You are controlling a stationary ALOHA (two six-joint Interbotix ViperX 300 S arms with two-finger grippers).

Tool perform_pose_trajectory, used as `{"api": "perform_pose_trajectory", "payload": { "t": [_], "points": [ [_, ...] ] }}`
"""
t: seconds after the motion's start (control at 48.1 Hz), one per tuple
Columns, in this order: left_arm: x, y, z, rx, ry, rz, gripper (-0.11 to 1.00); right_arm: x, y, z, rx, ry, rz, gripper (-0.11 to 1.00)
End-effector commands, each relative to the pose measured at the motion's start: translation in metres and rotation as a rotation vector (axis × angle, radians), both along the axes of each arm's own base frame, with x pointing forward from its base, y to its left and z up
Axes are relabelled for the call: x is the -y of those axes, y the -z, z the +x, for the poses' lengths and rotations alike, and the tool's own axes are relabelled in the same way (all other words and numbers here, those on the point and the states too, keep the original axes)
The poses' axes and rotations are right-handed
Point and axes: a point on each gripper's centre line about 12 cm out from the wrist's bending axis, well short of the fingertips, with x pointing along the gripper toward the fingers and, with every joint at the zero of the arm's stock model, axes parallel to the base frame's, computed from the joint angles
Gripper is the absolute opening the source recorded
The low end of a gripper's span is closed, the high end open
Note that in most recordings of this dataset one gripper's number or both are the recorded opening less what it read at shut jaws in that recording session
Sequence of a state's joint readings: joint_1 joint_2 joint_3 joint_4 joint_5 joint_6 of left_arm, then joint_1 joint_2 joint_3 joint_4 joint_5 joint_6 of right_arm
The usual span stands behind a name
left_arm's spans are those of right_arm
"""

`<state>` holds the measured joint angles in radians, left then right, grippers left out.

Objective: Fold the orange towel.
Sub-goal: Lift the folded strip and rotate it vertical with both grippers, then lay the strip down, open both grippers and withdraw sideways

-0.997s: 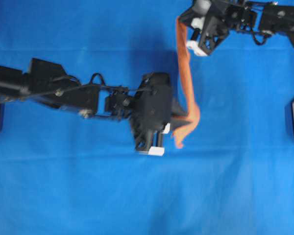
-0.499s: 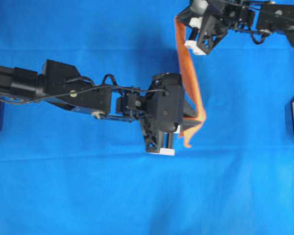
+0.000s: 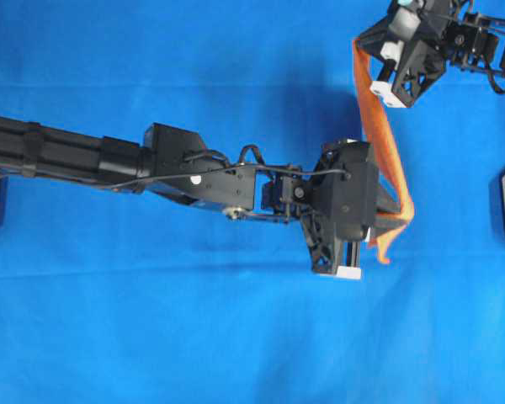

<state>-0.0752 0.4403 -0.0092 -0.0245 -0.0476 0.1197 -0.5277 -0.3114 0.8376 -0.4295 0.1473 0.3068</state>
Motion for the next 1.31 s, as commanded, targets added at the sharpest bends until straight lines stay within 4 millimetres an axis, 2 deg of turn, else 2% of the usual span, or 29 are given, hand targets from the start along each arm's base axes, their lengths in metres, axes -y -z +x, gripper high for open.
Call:
{"api": "perform_pose_trajectory", "payload": {
  "t": [0.0, 0.166, 0.312, 0.457, 0.561, 0.727, 0.997, 1.08, 1.184, 1.226, 1.288],
  "points": [
    [0.021, -0.016, -0.004, 0.032, 0.033, -0.016, 0.04, 0.004, -0.006, 0.003, 0.019, 0.0, -0.014, 0.03],
    [0.023, 0.004, -0.028, -0.034, 0.012, -0.076, 0.04, 0.006, 0.0, 0.03, 0.036, -0.051, -0.016, 0.03],
    [0.022, 0.023, -0.059, -0.088, -0.025, -0.159, 0.04, 0.009, 0.009, 0.063, 0.048, -0.107, -0.021, 0.03],
    [0.021, 0.043, -0.095, -0.117, -0.061, -0.244, 0.04, 0.009, 0.012, 0.096, 0.063, -0.173, -0.05, 0.03],
    [0.02, 0.052, -0.114, -0.121, -0.085, -0.297, 0.04, 0.011, 0.011, 0.114, 0.075, -0.199, -0.069, 0.03],
    [0.019, 0.065, -0.131, -0.142, -0.116, -0.358, 0.04, 0.013, 0.017, 0.123, 0.063, -0.206, -0.07, 0.03],
    [0.016, 0.073, -0.131, -0.158, -0.132, -0.368, 0.06, 0.012, 0.021, 0.121, 0.054, -0.206, -0.063, 0.03],
    [0.014, 0.072, -0.129, -0.153, -0.137, -0.37, 0.12, 0.012, 0.022, 0.12, 0.053, -0.209, -0.063, 0.03],
    [0.01, 0.071, -0.127, -0.147, -0.144, -0.37, 0.33, 0.009, 0.022, 0.121, 0.05, -0.218, -0.064, 0.05],
    [0.008, 0.07, -0.125, -0.141, -0.148, -0.371, 0.44, 0.007, 0.022, 0.122, 0.048, -0.227, -0.071, 0.12],
    [0.007, 0.067, -0.123, -0.136, -0.149, -0.367, 0.62, 0.005, 0.022, 0.123, 0.039, -0.241, -0.081, 0.32]
  ]
}}
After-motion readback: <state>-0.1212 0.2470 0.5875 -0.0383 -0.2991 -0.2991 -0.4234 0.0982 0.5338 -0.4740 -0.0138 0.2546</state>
